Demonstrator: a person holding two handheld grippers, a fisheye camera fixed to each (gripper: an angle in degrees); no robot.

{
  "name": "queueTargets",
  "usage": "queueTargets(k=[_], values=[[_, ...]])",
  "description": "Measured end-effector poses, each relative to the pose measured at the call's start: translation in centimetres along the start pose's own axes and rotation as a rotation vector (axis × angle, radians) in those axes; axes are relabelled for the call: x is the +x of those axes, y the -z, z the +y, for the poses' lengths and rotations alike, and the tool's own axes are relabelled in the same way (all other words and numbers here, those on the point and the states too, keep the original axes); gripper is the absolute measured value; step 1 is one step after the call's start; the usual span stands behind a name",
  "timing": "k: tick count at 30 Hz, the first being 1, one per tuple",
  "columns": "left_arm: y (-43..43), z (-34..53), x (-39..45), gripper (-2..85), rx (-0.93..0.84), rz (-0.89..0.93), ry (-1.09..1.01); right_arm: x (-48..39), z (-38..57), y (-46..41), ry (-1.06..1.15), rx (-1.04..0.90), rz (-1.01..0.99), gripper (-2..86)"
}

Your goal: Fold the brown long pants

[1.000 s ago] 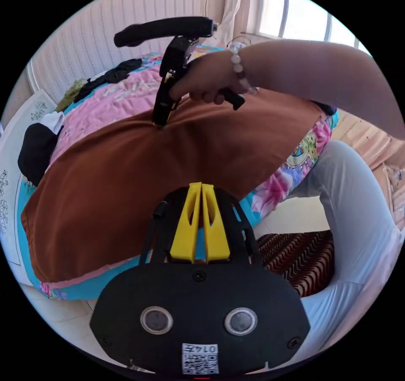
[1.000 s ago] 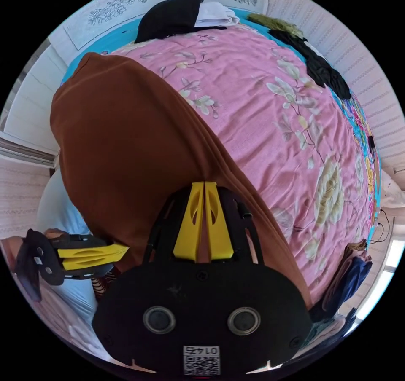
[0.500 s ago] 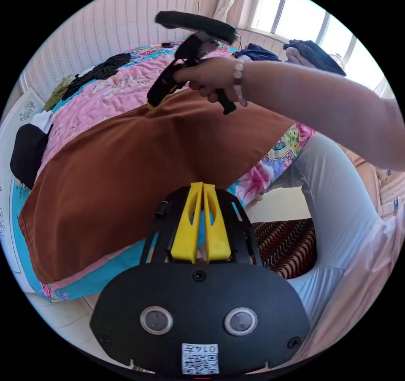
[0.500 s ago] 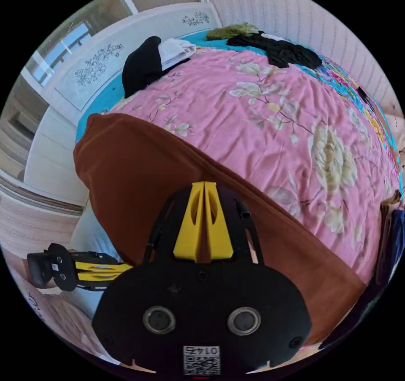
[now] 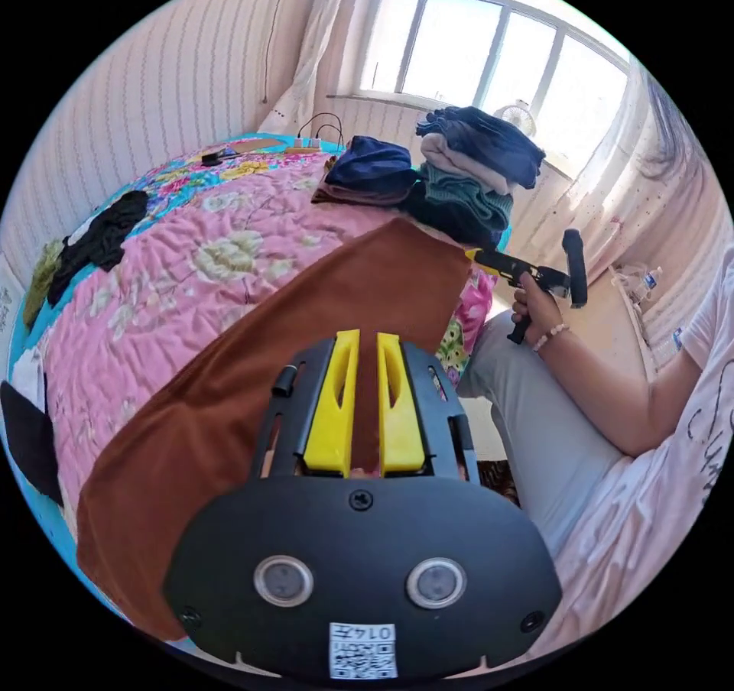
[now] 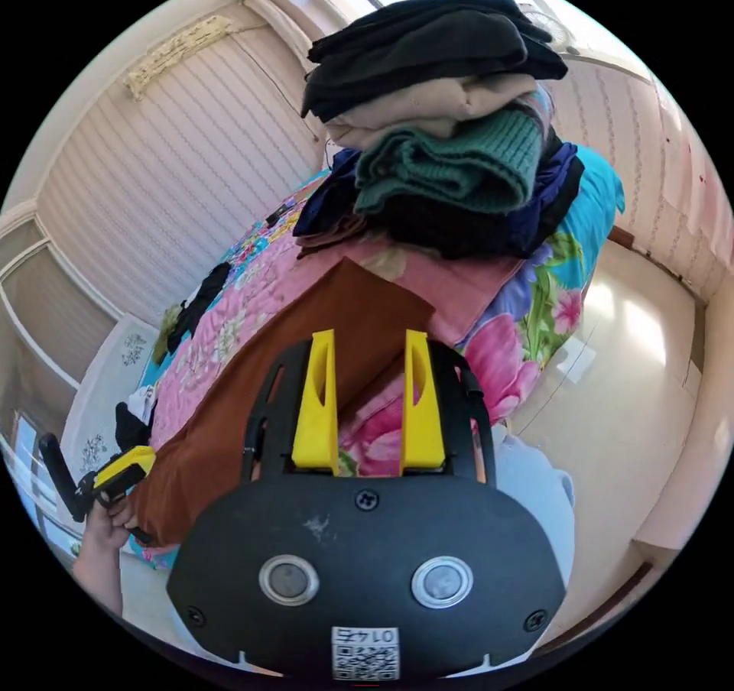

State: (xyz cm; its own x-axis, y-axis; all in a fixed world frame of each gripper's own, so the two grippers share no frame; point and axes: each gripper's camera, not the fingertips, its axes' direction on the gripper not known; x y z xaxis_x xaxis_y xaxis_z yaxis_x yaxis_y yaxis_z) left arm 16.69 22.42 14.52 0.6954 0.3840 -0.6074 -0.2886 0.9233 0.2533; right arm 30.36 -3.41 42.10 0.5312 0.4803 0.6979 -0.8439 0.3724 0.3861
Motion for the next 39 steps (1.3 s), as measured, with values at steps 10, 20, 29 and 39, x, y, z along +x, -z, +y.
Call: queueTargets(k=[10, 20, 29, 39], values=[[-10.7, -18.6, 2.2, 9.1, -0.085, 0.040, -0.152, 7.9, -2.8, -2.1, -0.084, -0.177, -0.047, 10.7], [-25.7, -27.2, 4.4, 10.9, -0.463, 0.026, -0.284, 11.1, -3.4, -0.4, -0.067, -0.141, -0.080, 2.2], [-24.2, -26.4, 4.3, 1.5, -0.452, 0.084, -0.309, 10.6, -2.7, 1.2, 0.046, -0.026, -0.546, 1.7], [-0.8, -16.8, -5.8, 0.0, 0.008, 0.125, -0.016, -7.0, 2.4, 4.9, 0.625, -0.140, -0.891, 1.9]])
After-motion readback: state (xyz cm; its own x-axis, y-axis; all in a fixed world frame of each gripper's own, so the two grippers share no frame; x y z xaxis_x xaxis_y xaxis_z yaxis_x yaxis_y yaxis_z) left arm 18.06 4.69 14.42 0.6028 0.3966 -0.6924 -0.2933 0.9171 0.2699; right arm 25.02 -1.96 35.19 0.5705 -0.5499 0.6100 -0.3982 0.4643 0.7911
